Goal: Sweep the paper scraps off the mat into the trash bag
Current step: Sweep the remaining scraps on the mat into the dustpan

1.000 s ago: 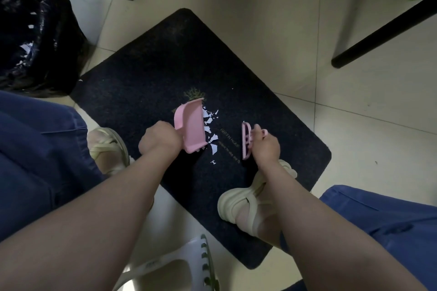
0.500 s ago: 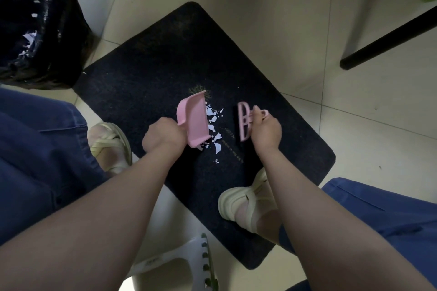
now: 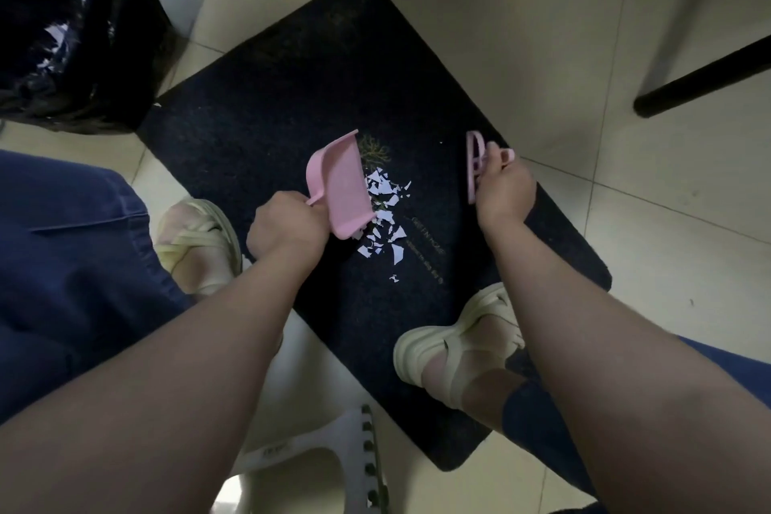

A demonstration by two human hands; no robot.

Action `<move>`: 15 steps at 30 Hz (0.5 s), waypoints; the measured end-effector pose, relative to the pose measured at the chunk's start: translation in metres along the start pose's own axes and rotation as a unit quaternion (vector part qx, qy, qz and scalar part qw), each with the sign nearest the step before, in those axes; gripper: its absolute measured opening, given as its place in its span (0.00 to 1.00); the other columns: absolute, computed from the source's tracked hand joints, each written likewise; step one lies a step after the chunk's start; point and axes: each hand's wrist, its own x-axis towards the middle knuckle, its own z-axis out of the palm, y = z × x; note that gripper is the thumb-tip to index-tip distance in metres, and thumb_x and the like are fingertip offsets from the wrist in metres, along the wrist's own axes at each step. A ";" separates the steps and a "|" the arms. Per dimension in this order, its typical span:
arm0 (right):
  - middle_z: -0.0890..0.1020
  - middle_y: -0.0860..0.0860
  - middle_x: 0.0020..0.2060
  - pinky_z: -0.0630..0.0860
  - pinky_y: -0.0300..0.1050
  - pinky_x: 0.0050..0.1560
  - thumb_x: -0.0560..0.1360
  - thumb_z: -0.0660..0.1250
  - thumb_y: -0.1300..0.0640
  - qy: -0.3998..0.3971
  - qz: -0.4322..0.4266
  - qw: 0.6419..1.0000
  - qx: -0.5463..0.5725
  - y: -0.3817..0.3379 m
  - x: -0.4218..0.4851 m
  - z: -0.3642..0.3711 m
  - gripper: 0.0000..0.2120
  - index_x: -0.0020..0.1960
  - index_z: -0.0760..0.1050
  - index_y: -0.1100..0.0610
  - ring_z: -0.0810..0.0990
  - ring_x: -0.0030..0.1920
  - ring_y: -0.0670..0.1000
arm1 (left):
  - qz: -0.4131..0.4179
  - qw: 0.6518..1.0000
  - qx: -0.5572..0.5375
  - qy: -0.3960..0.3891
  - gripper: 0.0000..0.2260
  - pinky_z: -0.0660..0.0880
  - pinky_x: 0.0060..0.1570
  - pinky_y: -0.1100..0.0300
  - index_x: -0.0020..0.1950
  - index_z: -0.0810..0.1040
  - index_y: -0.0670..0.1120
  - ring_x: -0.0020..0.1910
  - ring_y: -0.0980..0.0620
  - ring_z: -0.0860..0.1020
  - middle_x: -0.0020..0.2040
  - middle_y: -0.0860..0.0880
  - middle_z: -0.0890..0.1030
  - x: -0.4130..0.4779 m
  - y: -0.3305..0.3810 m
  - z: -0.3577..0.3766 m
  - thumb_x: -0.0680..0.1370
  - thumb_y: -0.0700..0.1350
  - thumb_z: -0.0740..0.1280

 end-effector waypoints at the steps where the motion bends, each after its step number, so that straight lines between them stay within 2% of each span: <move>1: 0.76 0.50 0.37 0.61 0.42 0.37 0.82 0.55 0.46 -0.009 -0.007 1.000 -0.023 -0.004 0.008 0.002 0.20 0.48 0.78 0.59 0.73 0.39 0.50 | -0.002 1.000 -0.003 -0.002 0.10 0.71 0.40 0.58 0.46 0.82 0.50 0.41 0.44 0.77 0.43 0.46 0.81 0.001 0.000 0.000 0.73 0.50 0.63; 3: 0.78 0.52 0.42 0.62 0.42 0.36 0.82 0.55 0.48 -0.061 -0.031 0.996 -0.054 -0.009 0.020 0.007 0.16 0.52 0.79 0.55 0.75 0.43 0.51 | -0.006 1.000 -0.006 -0.010 0.10 0.74 0.42 0.57 0.45 0.82 0.50 0.42 0.43 0.78 0.43 0.46 0.81 0.002 -0.001 0.002 0.73 0.51 0.63; 6: 0.81 0.53 0.48 0.66 0.39 0.43 0.82 0.58 0.50 -0.156 -0.059 0.985 -0.048 -0.014 0.026 0.019 0.12 0.55 0.80 0.49 0.79 0.48 0.53 | -0.012 1.000 -0.006 -0.012 0.10 0.73 0.41 0.58 0.44 0.82 0.50 0.42 0.43 0.79 0.42 0.46 0.81 0.005 -0.003 0.003 0.73 0.51 0.62; 8: 0.81 0.54 0.45 0.66 0.39 0.45 0.81 0.58 0.47 -0.180 -0.095 0.977 -0.057 -0.018 0.023 0.026 0.15 0.53 0.80 0.54 0.79 0.50 0.54 | -0.013 1.000 -0.004 -0.016 0.11 0.72 0.40 0.58 0.44 0.82 0.50 0.42 0.44 0.79 0.42 0.47 0.81 0.007 -0.003 0.004 0.73 0.51 0.62; 10: 0.80 0.52 0.40 0.65 0.41 0.42 0.82 0.57 0.46 -0.161 -0.116 0.979 -0.057 -0.023 0.020 0.026 0.19 0.52 0.80 0.58 0.78 0.45 0.54 | -0.017 1.000 -0.002 -0.019 0.11 0.72 0.40 0.58 0.44 0.82 0.50 0.42 0.44 0.79 0.41 0.47 0.81 0.007 -0.002 0.004 0.73 0.51 0.62; 12: 0.80 0.52 0.40 0.63 0.41 0.40 0.82 0.56 0.45 -0.105 -0.099 0.989 -0.033 -0.025 0.019 0.020 0.20 0.51 0.80 0.59 0.78 0.43 0.53 | -0.018 1.000 -0.005 -0.021 0.11 0.74 0.41 0.58 0.43 0.82 0.50 0.42 0.44 0.79 0.41 0.47 0.81 0.006 0.000 0.003 0.73 0.51 0.62; 15: 0.83 0.56 0.49 0.66 0.41 0.45 0.82 0.55 0.46 -0.023 -0.052 0.998 -0.029 -0.023 0.024 0.010 0.20 0.55 0.78 0.60 0.80 0.51 0.56 | -0.012 1.000 -0.010 -0.020 0.11 0.75 0.43 0.57 0.43 0.82 0.49 0.42 0.43 0.80 0.41 0.46 0.81 0.004 -0.001 0.001 0.72 0.50 0.61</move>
